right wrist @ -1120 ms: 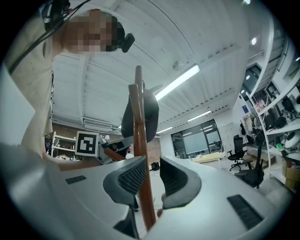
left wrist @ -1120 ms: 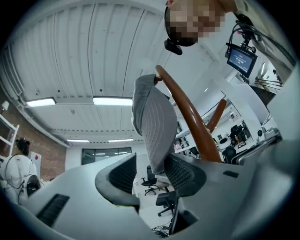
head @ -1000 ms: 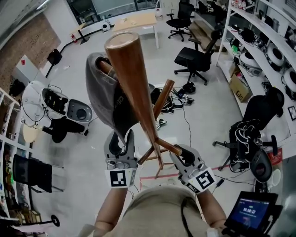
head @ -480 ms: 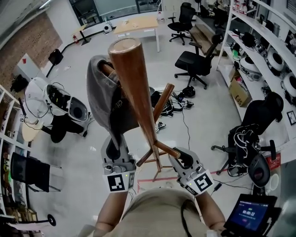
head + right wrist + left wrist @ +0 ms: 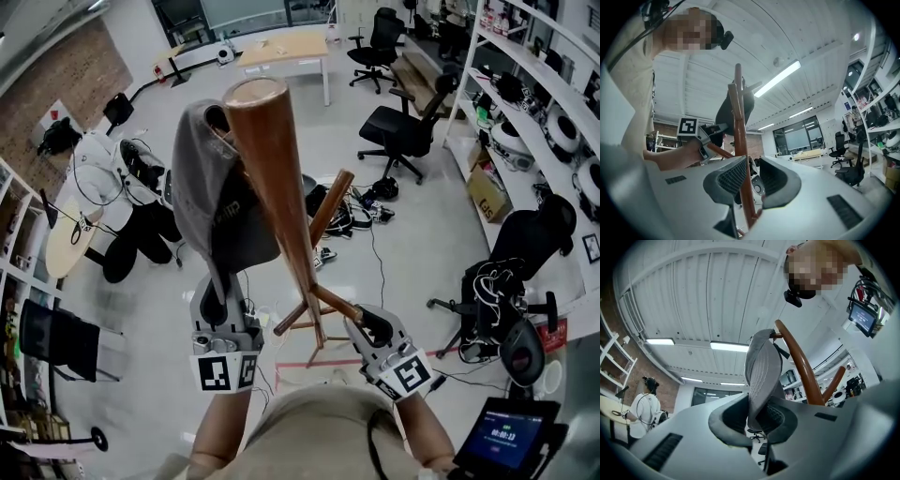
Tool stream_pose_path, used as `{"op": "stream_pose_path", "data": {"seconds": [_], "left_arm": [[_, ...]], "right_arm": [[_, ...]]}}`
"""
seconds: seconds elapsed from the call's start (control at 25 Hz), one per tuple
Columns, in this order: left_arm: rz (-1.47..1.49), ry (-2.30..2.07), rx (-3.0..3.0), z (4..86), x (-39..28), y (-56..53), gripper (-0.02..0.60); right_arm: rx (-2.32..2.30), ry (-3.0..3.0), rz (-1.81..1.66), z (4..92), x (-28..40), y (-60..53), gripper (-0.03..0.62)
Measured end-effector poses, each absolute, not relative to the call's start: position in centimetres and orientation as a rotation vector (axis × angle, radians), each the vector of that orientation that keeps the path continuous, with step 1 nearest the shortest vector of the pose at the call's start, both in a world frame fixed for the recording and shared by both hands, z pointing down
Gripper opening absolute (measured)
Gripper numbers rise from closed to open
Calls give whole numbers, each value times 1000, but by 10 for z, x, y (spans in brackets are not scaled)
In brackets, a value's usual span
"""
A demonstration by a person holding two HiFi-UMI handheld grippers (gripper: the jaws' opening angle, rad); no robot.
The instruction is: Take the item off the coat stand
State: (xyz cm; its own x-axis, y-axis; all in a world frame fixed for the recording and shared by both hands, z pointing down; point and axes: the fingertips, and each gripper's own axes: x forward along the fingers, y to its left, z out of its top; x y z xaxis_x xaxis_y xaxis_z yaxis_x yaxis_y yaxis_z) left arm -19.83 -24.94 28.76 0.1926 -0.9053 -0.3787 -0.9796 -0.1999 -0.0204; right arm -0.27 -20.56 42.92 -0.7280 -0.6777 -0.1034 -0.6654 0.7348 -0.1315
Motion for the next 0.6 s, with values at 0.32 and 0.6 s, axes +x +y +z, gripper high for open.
{"op": "stream_pose_path", "data": {"seconds": [0.32, 0.6], "left_arm": [[409, 1804, -2191, 272, -198, -246, 38], [414, 1838, -2174, 266, -207, -249, 38]], "right_arm": [[-1063, 2800, -143, 432, 1, -205, 71], [-1058, 2824, -170, 432, 2, -204, 71]]}}
